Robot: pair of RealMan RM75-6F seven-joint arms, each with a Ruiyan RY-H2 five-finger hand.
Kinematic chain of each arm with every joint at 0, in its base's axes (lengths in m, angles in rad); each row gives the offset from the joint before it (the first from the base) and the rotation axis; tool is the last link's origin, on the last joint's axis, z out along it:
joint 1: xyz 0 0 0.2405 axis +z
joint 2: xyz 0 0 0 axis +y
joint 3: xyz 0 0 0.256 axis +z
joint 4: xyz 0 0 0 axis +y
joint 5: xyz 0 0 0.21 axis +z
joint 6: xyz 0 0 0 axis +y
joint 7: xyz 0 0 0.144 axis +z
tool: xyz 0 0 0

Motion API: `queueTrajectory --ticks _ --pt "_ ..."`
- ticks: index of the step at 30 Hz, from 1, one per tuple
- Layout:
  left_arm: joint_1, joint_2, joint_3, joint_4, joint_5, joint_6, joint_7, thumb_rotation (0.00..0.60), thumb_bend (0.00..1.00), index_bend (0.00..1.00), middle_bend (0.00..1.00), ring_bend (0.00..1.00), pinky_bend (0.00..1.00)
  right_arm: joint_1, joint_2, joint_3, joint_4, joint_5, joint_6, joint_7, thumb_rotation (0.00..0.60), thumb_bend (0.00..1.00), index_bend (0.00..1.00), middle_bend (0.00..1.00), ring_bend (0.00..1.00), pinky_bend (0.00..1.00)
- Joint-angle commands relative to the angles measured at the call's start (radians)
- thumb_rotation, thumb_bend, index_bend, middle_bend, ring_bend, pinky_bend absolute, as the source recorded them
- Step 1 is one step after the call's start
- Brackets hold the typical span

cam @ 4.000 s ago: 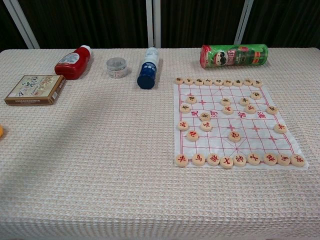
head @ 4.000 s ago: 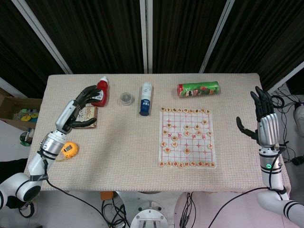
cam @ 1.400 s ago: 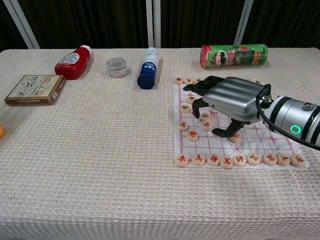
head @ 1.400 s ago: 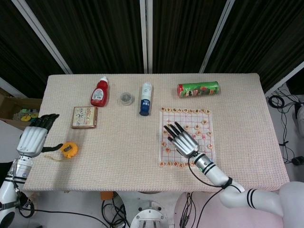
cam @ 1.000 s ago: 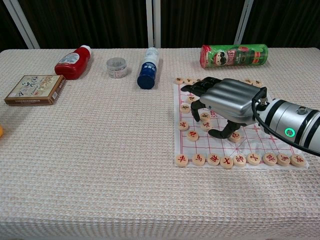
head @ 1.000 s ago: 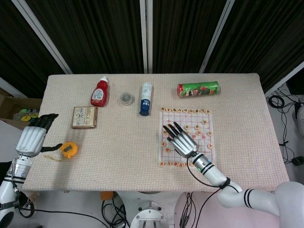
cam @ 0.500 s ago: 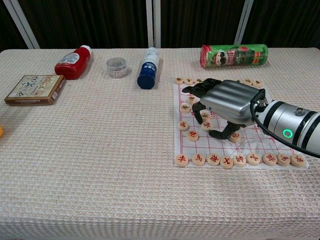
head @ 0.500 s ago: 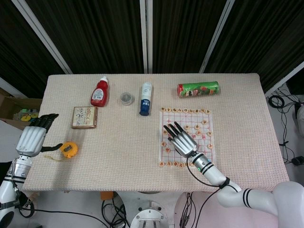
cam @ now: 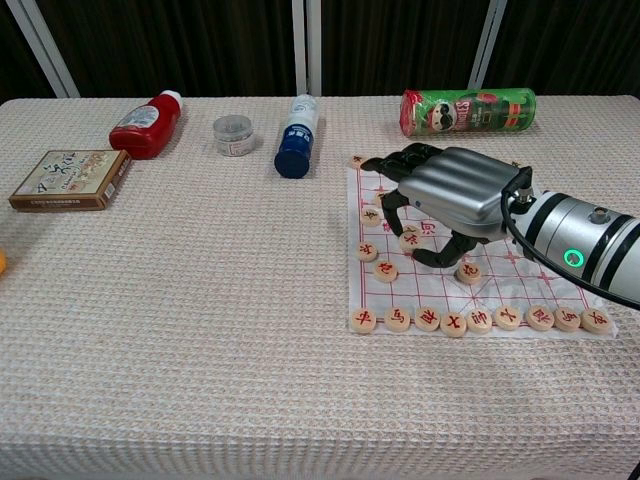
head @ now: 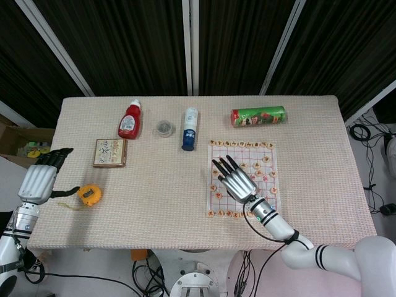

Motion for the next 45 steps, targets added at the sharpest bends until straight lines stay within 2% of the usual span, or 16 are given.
queueTrajectory --ticks 1,23,40,45 --pt "0.001 -0.001 -0.001 0.002 -0.001 -0.001 -0.005 0.474 0.13 0.11 0.12 0.12 0.21 0.001 -0.003 0.009 0.013 0.008 0.003 0.0 0.6 0.31 0.55 0.02 0.0 0.0" --pt "0.019 0.012 0.004 0.011 -0.013 -0.009 -0.035 0.471 0.13 0.11 0.12 0.12 0.21 0.015 -0.025 0.029 0.042 0.068 -0.021 -0.033 0.6 0.31 0.54 0.02 0.0 0.0" --pt "0.018 0.014 0.003 0.015 -0.006 -0.015 -0.047 0.472 0.13 0.11 0.12 0.12 0.21 0.02 -0.025 0.024 0.043 0.069 -0.017 -0.031 0.6 0.3 0.32 0.02 0.0 0.0" --pt "0.02 0.015 0.003 0.012 -0.002 -0.008 -0.049 0.469 0.13 0.11 0.12 0.12 0.21 0.0 0.022 0.014 -0.017 0.037 0.032 -0.015 0.6 0.3 0.29 0.01 0.0 0.0"
